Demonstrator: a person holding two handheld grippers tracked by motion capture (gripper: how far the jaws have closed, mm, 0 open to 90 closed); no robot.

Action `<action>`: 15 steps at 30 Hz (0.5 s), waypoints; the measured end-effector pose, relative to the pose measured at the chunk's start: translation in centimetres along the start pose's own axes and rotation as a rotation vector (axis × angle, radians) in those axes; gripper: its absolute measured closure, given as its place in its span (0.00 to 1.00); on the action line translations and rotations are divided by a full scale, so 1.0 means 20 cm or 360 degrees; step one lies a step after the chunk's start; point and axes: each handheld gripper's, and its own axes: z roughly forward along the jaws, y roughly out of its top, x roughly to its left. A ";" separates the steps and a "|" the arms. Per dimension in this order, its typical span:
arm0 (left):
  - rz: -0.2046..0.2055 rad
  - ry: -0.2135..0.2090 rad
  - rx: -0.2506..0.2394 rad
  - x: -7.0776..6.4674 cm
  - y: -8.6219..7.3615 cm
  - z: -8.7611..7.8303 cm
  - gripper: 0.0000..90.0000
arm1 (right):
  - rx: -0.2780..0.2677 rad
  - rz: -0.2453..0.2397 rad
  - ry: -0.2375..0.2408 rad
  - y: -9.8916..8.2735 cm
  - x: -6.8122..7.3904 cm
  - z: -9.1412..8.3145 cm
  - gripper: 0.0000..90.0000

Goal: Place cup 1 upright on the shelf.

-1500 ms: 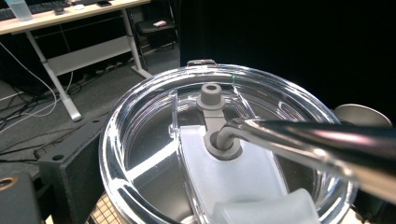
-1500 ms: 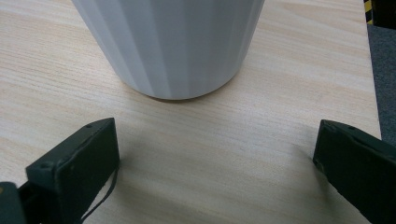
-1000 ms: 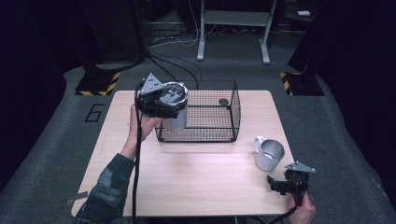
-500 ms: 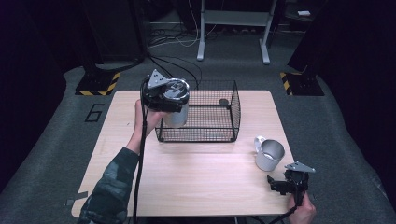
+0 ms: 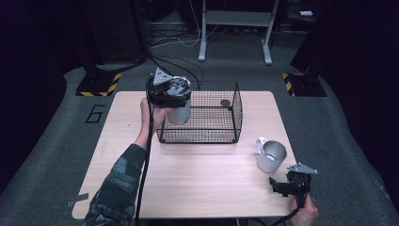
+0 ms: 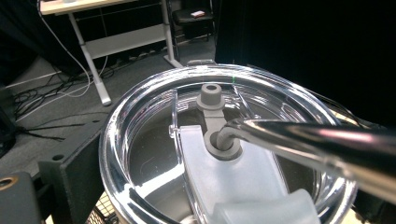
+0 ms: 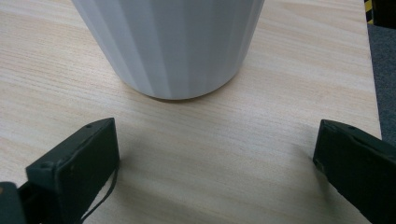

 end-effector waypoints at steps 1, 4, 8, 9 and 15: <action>0.0000 0.0000 0.0000 0.00 0.00 0.00 0.05 | 0.0000 0.0000 0.0000 0.00 0.00 0.00 0.00; -0.0023 0.0008 0.0017 0.01 -0.01 0.03 0.05 | 0.0000 0.0000 0.0000 0.00 0.00 0.00 0.00; -0.0030 0.0038 0.0033 0.02 -0.03 0.07 0.05 | 0.0002 -0.0001 -0.0002 0.00 0.00 0.00 0.00; -0.0044 0.0036 0.0038 0.02 -0.03 0.08 0.05 | 0.0000 -0.0001 -0.0002 0.00 0.00 0.00 0.00; -0.0054 0.0054 0.0046 0.04 -0.05 0.12 0.05 | 0.0001 -0.0002 -0.0002 0.00 0.00 0.00 0.00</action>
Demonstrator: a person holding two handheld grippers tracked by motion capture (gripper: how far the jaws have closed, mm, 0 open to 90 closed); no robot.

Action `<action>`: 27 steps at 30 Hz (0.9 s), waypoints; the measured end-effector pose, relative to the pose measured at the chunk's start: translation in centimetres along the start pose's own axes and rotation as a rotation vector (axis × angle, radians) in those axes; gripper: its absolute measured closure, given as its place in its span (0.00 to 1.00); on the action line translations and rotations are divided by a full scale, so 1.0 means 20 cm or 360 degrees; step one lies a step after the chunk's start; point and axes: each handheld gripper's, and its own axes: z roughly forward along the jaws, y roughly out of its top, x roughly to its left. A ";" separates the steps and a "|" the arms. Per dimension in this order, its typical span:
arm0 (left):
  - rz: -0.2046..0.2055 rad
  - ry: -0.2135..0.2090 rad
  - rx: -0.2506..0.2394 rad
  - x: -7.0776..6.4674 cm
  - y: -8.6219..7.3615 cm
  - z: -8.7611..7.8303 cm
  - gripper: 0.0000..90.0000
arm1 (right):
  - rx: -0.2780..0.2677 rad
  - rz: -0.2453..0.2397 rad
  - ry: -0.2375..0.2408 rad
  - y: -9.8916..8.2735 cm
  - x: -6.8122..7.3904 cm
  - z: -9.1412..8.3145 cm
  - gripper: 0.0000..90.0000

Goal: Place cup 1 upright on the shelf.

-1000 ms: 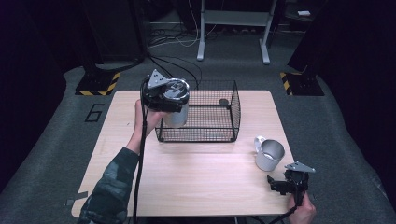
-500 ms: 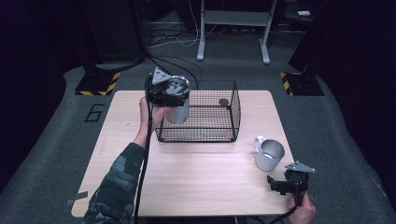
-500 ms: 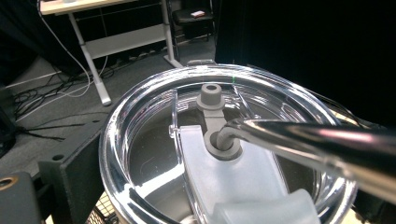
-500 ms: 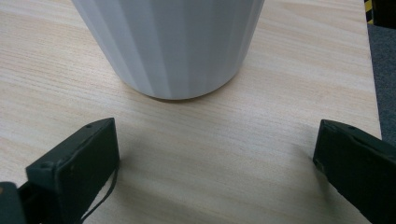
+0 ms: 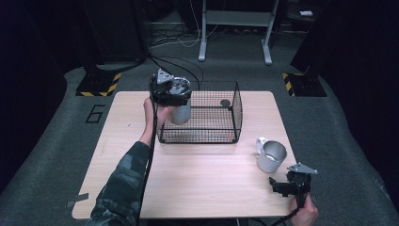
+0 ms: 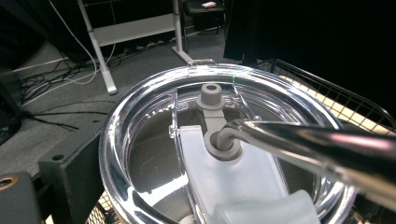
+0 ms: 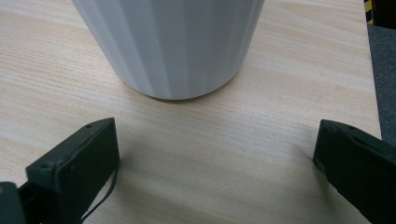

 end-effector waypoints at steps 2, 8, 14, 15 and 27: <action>-0.0018 0.0010 -0.0001 0.00 -0.01 0.01 0.05 | 0.0000 0.0000 0.0000 0.00 0.00 0.00 0.00; -0.0064 0.0007 0.0017 0.02 -0.03 0.05 0.05 | 0.0001 -0.0001 0.0000 0.00 0.00 0.00 0.00; -0.0063 0.0028 0.0035 0.02 -0.05 0.08 0.05 | 0.0000 0.0000 0.0000 0.00 0.00 0.00 0.00; -0.0064 0.0035 0.0044 0.02 -0.05 0.09 0.05 | 0.0000 0.0000 0.0000 0.00 0.00 0.00 0.00; -0.0038 0.0053 0.0088 -0.01 -0.09 0.15 0.05 | 0.0000 -0.0001 0.0000 0.00 0.00 0.00 0.00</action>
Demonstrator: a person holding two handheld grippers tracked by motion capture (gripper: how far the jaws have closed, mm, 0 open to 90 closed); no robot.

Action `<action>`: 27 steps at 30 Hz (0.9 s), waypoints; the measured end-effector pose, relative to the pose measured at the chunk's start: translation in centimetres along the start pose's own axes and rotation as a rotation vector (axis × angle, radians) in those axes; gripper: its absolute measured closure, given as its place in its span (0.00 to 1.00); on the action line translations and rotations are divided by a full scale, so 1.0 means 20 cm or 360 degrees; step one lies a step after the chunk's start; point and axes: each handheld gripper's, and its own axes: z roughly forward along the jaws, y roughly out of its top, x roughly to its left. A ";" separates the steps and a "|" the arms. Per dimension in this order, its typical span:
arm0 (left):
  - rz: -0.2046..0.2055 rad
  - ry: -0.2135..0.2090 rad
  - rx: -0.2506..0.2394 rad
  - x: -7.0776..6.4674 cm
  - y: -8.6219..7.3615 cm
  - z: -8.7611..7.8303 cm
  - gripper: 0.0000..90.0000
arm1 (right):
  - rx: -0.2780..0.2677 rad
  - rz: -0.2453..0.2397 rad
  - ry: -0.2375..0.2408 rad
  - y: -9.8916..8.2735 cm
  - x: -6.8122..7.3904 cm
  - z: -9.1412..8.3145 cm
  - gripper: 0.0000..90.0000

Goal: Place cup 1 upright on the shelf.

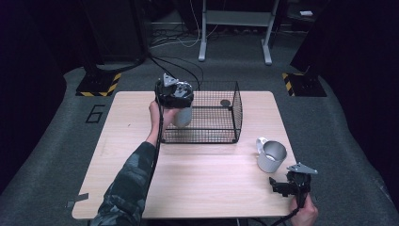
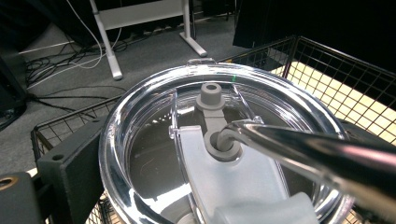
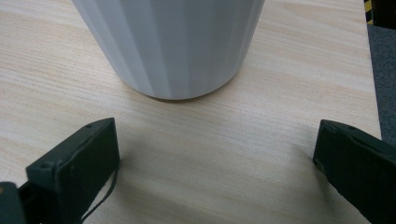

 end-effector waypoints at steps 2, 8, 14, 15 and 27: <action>0.0001 0.0002 -0.0002 0.00 0.00 0.01 0.05 | 0.0000 0.0000 0.0000 0.00 0.00 0.00 0.00; -0.0015 0.0008 0.0021 0.00 -0.03 0.04 0.05 | 0.0000 0.0000 0.0000 0.00 0.00 0.00 0.00; -0.0005 0.0011 0.0052 0.00 -0.04 0.07 0.05 | 0.0000 0.0000 0.0000 0.00 0.00 0.00 0.00; -0.0005 0.0011 0.0052 0.00 -0.04 0.07 0.05 | 0.0000 0.0000 0.0000 0.00 0.00 0.00 0.00; -0.0004 0.0020 0.0082 -0.02 -0.07 0.14 0.04 | 0.0000 0.0000 0.0000 0.00 0.00 0.00 0.00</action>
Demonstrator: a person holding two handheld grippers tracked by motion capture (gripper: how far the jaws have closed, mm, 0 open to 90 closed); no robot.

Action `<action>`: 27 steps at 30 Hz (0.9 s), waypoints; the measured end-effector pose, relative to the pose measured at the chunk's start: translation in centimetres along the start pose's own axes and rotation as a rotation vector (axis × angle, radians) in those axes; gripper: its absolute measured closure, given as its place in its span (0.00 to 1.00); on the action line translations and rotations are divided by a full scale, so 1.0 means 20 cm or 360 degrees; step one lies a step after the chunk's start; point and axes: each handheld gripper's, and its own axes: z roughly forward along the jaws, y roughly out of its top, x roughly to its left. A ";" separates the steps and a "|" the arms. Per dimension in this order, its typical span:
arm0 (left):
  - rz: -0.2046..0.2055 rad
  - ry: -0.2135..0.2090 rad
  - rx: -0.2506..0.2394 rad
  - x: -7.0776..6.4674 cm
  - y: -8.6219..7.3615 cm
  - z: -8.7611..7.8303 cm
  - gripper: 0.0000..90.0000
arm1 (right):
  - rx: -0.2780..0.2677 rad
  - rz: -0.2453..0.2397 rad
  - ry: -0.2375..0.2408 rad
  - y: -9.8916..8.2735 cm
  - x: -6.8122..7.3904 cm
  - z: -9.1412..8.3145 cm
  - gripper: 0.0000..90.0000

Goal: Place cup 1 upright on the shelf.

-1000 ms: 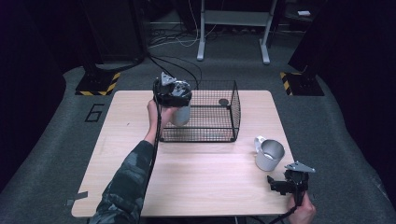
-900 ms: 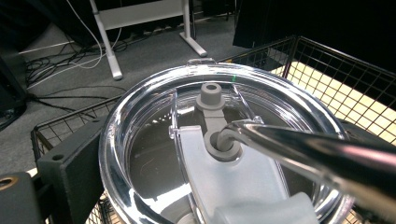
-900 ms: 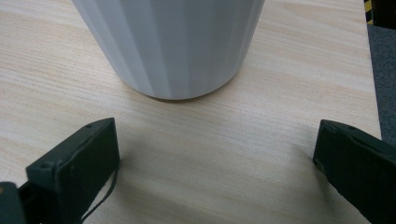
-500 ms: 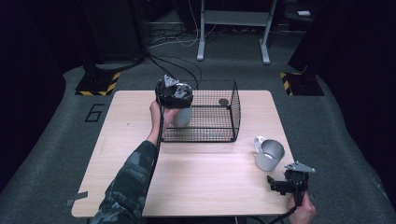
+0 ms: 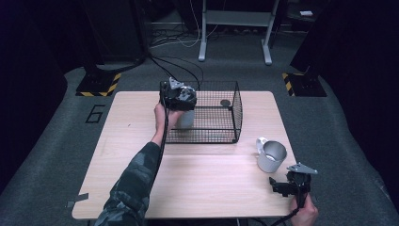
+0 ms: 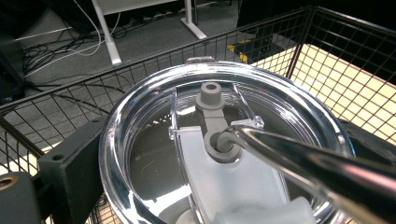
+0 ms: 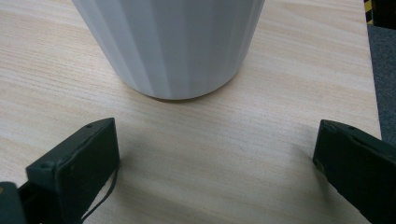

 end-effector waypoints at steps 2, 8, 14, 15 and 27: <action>0.0003 -0.0001 0.0008 0.00 0.00 0.00 0.05 | 0.0000 0.0000 0.0000 0.00 0.00 0.00 0.00; -0.0006 0.0023 0.0025 0.01 -0.02 0.02 0.05 | 0.0001 0.0000 0.0000 0.00 0.00 0.00 0.00; -0.0025 0.0029 0.0038 0.03 -0.04 0.04 0.05 | 0.0001 0.0000 0.0000 0.00 0.00 0.00 0.00; -0.0037 0.0027 0.0028 0.04 -0.05 0.04 0.04 | 0.0000 0.0000 0.0000 0.00 0.00 0.00 0.00; -0.0046 0.0028 0.0046 0.05 -0.07 0.05 0.04 | 0.0000 -0.0001 0.0000 0.00 0.00 0.00 0.00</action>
